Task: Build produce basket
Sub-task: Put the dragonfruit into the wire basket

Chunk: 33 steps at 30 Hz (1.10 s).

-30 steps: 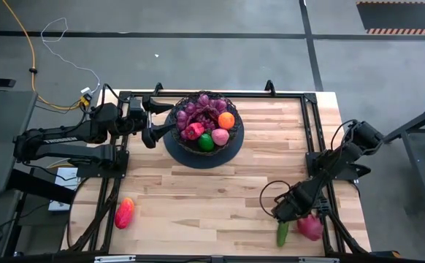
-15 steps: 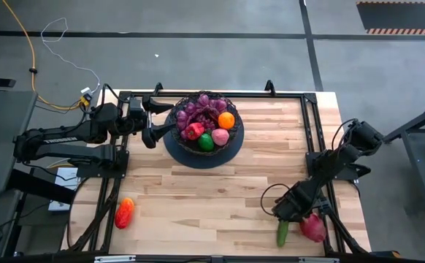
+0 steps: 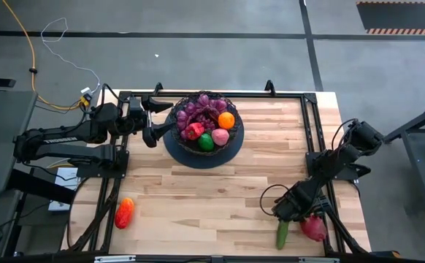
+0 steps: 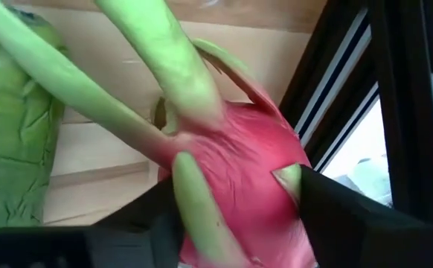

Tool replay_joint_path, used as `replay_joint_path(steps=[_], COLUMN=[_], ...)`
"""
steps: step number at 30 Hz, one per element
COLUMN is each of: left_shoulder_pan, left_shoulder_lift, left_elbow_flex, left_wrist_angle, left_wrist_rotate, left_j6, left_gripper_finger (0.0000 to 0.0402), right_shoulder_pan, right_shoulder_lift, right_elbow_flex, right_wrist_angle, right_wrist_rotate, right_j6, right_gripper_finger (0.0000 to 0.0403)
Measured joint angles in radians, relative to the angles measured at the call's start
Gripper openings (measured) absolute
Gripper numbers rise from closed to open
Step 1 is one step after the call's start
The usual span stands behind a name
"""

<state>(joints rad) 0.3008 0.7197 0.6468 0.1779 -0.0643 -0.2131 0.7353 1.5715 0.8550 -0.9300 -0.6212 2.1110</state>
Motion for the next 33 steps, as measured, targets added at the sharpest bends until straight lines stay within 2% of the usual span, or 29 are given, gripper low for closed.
replay_joint_path(steps=[5, 10, 15, 20, 26, 29, 33], left_shoulder_pan=[0.000, 0.000, 0.000, 0.000, 0.000, 0.000, 0.000], left_shoulder_lift=[0.000, 0.000, 0.000, 0.000, 0.000, 0.000, 0.000], left_elbow_flex=[0.000, 0.000, 0.000, 0.000, 0.000, 0.000, 0.000], left_wrist_angle=[0.000, 0.001, 0.004, 0.007, 0.007, 0.007, 0.007], left_wrist_rotate=[-0.003, -0.003, -0.003, -0.003, 0.031, 0.062, 0.131], left_j6=[0.008, 0.008, 0.026, 0.041, 0.031, -0.006, -0.046], left_gripper_finger=[0.0378, 0.0378, 0.0378, 0.0378, 0.0378, 0.0378, 0.0378], right_shoulder_pan=[0.000, -0.001, -0.015, -0.075, -0.242, -0.365, -0.539], right_shoulder_lift=[-0.030, -0.118, -0.245, -0.356, -0.380, -0.347, -0.286], right_elbow_flex=[0.000, 0.039, 0.163, 0.270, 0.288, 0.288, 0.288], right_wrist_angle=[0.006, -0.066, -0.161, -0.041, 0.247, 0.333, 0.477], right_wrist_rotate=[0.003, 0.021, 0.161, 0.382, 0.529, 0.564, 0.559], right_j6=[-0.028, -0.055, -0.103, -0.213, -0.467, -0.666, -0.993], right_gripper_finger=[0.0169, 0.0158, 0.0156, 0.0156, 0.0156, 0.0156, 0.0156])
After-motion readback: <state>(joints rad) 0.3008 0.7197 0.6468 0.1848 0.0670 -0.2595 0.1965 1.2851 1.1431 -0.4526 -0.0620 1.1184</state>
